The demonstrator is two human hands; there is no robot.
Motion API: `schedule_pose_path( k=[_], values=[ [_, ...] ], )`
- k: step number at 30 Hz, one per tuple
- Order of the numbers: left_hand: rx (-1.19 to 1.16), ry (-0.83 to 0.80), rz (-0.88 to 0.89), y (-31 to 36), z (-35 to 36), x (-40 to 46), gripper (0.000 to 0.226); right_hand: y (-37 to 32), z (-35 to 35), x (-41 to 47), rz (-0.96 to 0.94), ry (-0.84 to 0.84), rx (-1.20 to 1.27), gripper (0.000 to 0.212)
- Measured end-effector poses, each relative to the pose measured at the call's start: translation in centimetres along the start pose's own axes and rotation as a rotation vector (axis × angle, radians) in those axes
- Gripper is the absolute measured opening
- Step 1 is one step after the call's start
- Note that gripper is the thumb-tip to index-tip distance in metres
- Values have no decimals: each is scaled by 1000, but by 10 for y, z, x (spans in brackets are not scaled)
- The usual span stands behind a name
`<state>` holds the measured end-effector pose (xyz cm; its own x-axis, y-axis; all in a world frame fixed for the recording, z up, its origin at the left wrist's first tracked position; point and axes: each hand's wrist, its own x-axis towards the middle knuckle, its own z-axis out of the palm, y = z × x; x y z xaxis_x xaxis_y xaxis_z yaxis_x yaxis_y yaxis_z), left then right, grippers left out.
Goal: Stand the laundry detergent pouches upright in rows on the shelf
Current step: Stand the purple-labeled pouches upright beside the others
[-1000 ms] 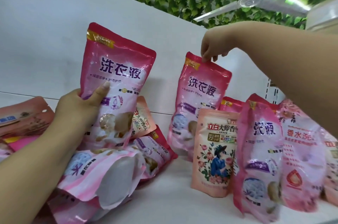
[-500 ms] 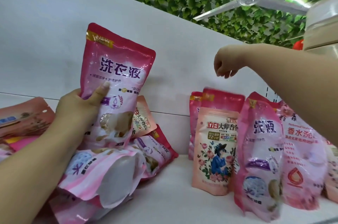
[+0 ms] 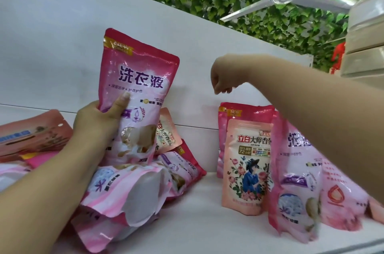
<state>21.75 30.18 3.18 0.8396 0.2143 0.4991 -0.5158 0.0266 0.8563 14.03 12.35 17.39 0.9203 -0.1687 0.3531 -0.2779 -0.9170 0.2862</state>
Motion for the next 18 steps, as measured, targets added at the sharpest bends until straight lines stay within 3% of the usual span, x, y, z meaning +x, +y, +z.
schedule_pose_path(
  k=[3, 8, 13, 16, 18],
  values=[
    [-33, 19, 21, 2, -2, -3, 29, -29, 23, -4, 30, 122, -68, 28],
    [-88, 16, 16, -2, -2, -1, 32, -69, 96, 0, 164, 173, 586, 43],
    [-73, 28, 6, -5, -3, 2, 35, -101, 184, -2, 277, -252, 935, 59],
    [-61, 24, 3, -7, -2, 4, 39, -101, 199, 13, 308, -272, 948, 81],
    [-46, 23, 5, -7, -2, 5, 40, -96, 193, 8, 283, -296, 965, 69]
  ],
)
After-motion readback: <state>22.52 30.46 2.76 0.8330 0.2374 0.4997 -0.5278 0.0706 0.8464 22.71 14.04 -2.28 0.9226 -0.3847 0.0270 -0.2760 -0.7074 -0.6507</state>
